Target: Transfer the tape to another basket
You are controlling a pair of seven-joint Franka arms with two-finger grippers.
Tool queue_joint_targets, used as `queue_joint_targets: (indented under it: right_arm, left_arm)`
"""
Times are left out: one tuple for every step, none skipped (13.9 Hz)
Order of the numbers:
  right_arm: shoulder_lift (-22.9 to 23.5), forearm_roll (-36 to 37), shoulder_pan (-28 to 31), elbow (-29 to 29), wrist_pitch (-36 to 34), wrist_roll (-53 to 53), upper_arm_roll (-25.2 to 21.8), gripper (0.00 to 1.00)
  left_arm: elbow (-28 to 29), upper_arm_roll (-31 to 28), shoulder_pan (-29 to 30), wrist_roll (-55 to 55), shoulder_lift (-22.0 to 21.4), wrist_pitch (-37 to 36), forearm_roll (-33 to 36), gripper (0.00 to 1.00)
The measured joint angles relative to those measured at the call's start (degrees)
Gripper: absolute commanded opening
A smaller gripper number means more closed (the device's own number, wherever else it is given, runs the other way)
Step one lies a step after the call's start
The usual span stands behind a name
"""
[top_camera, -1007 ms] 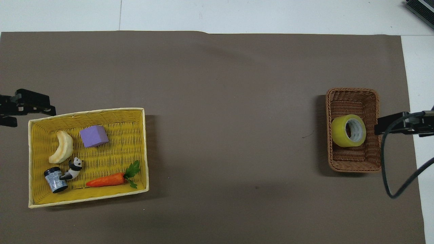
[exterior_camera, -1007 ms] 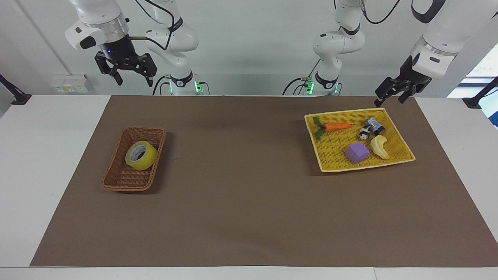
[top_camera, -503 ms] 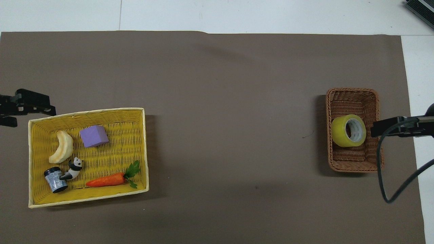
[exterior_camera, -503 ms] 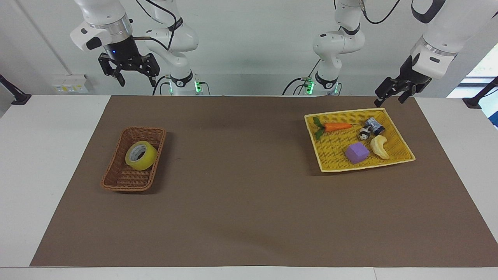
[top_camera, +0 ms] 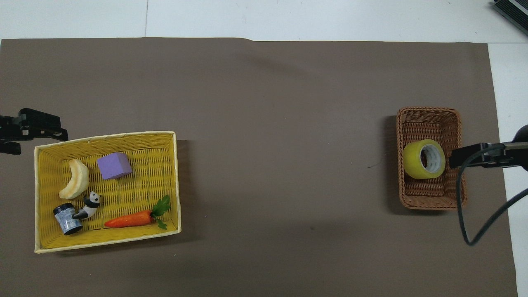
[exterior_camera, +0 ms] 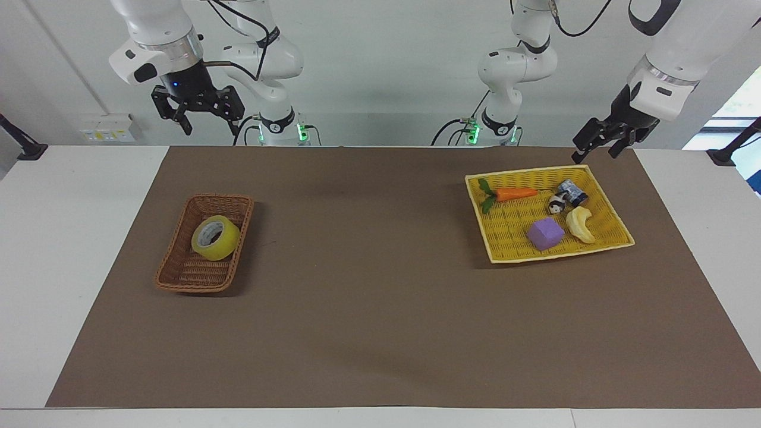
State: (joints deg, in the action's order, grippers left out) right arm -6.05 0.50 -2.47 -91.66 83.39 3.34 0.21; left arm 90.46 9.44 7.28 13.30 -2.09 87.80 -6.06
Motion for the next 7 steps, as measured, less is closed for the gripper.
queue_joint_targets:
  right_arm:
    - [0.0, 0.12, 0.06, 0.0, 0.0, -0.3, -0.05, 1.0]
    - [0.0, 0.22, 0.1, 0.0, 0.0, -0.48, -0.07, 1.0]
    - [0.0, 0.27, 0.13, 0.04, 0.0, -0.5, -0.09, 1.0]
    - [0.0, 0.32, 0.15, 0.16, 0.04, -0.5, -0.09, 1.0]
    - [0.0, 0.62, 0.18, 0.35, 0.12, -0.52, -0.1, 1.0]
    - [0.0, 1.24, 0.2, 0.55, 0.26, -0.58, -0.1, 1.0]
    - [0.0, 1.71, 0.24, 0.7, 0.41, -0.71, -0.1, 1.0]
  left_arm:
    - [0.0, 0.0, 0.0, 0.0, 0.0, 0.0, 0.0, 1.0]
    - [0.0, 0.0, 0.0, 0.0, 0.0, 0.0, 0.0, 1.0]
    - [0.0, 0.0, 0.0, 0.0, 0.0, 0.0, 0.0, 1.0]
    - [0.0, 0.0, 0.0, 0.0, 0.0, 0.0, 0.0, 1.0]
    - [0.0, 0.0, 0.0, 0.0, 0.0, 0.0, 0.0, 1.0]
    - [0.0, 0.0, 0.0, 0.0, 0.0, -0.01, 0.0, 1.0]
    - [0.0, 0.0, 0.0, 0.0, 0.0, -0.01, 0.0, 1.0]
